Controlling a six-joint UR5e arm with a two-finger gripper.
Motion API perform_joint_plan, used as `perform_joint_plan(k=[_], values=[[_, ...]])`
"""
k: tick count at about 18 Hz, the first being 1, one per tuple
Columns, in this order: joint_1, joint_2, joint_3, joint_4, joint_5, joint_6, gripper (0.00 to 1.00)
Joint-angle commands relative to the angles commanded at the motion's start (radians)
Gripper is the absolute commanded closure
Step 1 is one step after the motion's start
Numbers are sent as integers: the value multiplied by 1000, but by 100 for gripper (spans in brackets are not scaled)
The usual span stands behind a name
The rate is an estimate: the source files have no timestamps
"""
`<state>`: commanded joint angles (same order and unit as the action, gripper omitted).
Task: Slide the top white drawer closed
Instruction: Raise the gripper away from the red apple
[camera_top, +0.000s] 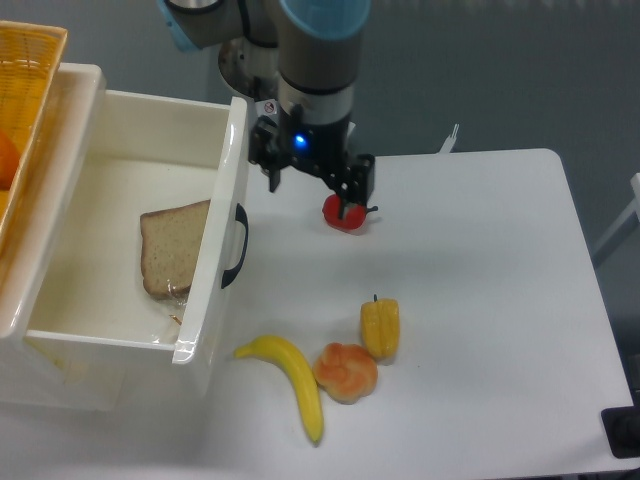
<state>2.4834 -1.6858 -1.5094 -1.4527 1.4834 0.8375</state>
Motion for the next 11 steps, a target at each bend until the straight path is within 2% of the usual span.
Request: perform_joint_plan(k=[5,11], values=[[58,-17,-9,3,2,-5,0],[91,-45,-28,5,6,-5,0]])
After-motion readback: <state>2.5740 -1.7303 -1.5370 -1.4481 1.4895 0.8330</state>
